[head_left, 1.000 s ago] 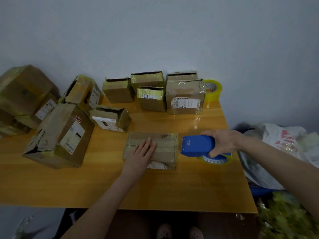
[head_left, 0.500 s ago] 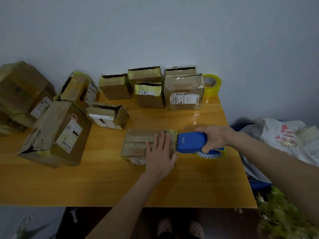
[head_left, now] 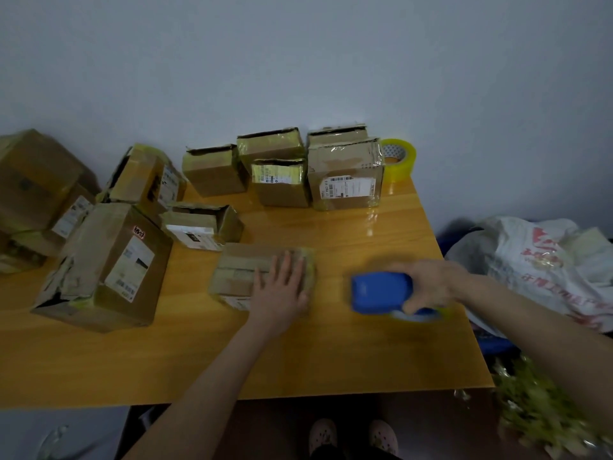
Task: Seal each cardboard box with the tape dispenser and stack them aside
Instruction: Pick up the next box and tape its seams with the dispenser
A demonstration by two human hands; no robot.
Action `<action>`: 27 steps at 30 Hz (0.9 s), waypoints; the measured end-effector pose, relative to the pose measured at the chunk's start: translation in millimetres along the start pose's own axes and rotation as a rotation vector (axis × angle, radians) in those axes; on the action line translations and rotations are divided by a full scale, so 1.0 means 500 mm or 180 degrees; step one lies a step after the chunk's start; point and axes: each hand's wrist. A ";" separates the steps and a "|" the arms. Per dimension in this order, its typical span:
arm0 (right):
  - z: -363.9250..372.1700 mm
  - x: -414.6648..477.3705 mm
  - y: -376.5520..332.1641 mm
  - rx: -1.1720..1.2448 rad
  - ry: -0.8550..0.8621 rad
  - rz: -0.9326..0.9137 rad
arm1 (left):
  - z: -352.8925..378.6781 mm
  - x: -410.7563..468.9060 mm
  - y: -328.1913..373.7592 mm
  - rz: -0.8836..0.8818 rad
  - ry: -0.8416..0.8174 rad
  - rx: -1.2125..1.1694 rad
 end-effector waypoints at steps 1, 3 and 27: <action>-0.001 -0.009 0.017 -0.0335 -0.0032 0.0101 | -0.001 -0.006 -0.028 -0.0177 -0.0019 0.0024; -0.017 -0.022 0.052 -0.0593 0.0093 0.0410 | -0.003 -0.017 -0.073 -0.0437 -0.0079 0.0040; -0.028 0.067 -0.133 0.4114 0.0010 -0.0253 | 0.007 -0.010 -0.024 0.0099 0.0752 -0.0735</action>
Point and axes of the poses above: each hand's wrist, its own x-axis towards the middle knuckle, its own z-axis out of the palm, y = z × x, and after that the axes turned 7 degrees about z, right-handed
